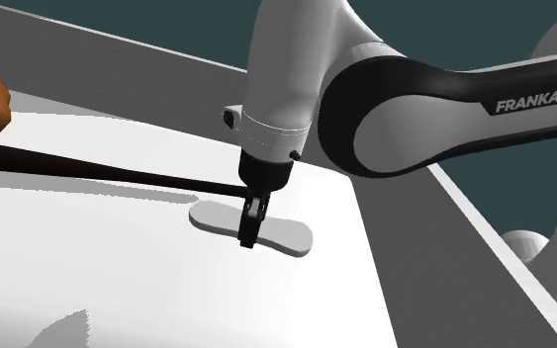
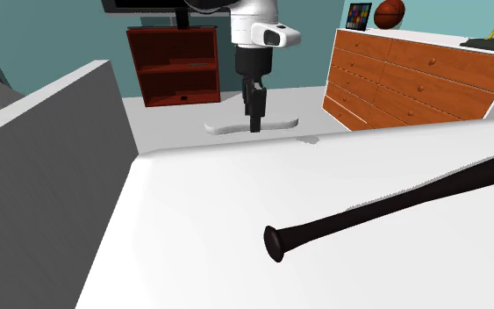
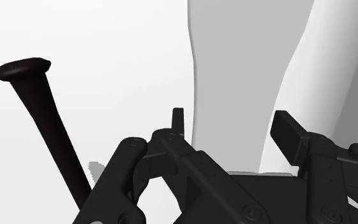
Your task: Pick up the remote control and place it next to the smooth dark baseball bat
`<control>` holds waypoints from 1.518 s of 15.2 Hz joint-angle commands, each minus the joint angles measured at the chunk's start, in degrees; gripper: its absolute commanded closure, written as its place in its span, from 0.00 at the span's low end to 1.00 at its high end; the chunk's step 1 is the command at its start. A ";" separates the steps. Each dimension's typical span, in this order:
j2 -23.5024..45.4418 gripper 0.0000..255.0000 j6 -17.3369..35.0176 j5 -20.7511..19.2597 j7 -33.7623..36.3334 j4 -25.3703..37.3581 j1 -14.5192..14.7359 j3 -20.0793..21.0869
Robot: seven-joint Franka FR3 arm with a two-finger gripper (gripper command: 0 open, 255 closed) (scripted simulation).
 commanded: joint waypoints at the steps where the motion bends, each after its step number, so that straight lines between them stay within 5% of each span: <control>1: 4.60 1.00 -0.67 -2.43 3.10 4.63 0.67 1.35; 8: 22.28 1.00 -6.52 -12.28 12.91 24.91 7.30 3.22; 13: 36.27 1.00 -14.02 -18.56 16.85 44.90 15.74 1.94; 15: 44.10 1.00 -19.18 -21.24 17.31 57.91 21.00 0.71; 23: 43.49 1.00 -12.60 -21.11 18.11 50.42 19.45 0.47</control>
